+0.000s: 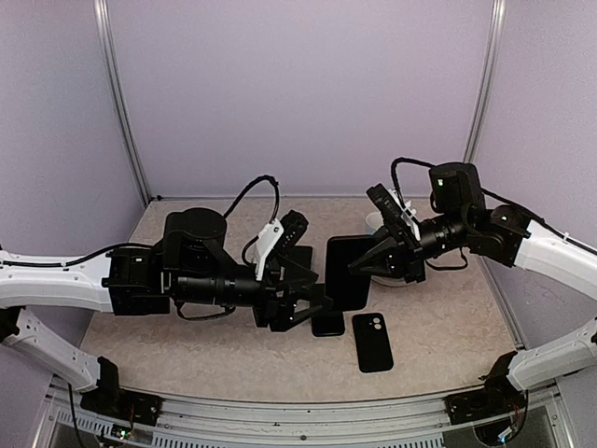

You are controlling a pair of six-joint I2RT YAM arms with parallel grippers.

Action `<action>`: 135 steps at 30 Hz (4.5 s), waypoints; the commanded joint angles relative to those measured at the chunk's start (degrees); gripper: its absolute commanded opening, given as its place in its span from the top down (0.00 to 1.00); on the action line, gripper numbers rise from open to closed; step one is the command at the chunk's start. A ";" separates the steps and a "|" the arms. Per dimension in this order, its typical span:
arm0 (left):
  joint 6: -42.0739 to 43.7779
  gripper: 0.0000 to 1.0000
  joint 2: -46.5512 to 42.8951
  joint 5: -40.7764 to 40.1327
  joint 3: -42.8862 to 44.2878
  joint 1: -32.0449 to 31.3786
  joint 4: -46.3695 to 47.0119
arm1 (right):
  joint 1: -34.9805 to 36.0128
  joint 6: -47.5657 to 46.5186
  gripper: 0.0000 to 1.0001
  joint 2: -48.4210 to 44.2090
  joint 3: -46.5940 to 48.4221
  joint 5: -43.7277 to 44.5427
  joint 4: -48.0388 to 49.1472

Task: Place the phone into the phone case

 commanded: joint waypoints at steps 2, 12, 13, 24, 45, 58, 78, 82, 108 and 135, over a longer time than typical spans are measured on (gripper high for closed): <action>6.31 0.31 4.84 -8.09 5.00 -6.47 1.16 | -0.49 -2.31 1.00 4.13 5.12 -10.70 1.48; 15.53 0.51 0.23 -3.82 -0.72 2.30 9.87 | -0.47 -4.62 1.00 4.02 7.32 -6.08 -3.06; 15.26 0.50 0.22 0.23 -0.53 4.23 9.89 | -0.47 -4.61 1.00 4.04 7.21 -5.78 -2.70; 19.55 0.76 8.35 20.21 4.98 6.81 3.75 | -0.93 -5.04 1.00 5.82 9.85 -5.42 -3.66; 16.08 0.89 9.15 19.56 3.59 8.44 10.61 | -1.19 -1.29 1.00 5.61 8.21 -5.70 0.70; 10.49 1.00 8.61 18.53 0.94 8.45 17.82 | -1.66 15.83 0.27 2.06 -5.69 4.94 13.30; 9.88 1.00 10.14 21.53 0.30 8.34 16.21 | -1.62 25.47 0.78 -0.15 -12.74 -1.73 30.18; 9.55 1.00 10.77 21.46 0.47 7.94 15.99 | -1.61 25.77 1.00 -0.67 -13.40 -2.60 30.15; 11.96 0.26 30.42 -0.80 4.64 2.34 0.69 | -6.82 42.96 1.00 6.56 -24.74 20.54 1.82; 13.45 0.44 45.33 0.68 11.68 -1.94 -1.97 | -6.90 44.91 1.00 11.87 -22.97 15.09 0.97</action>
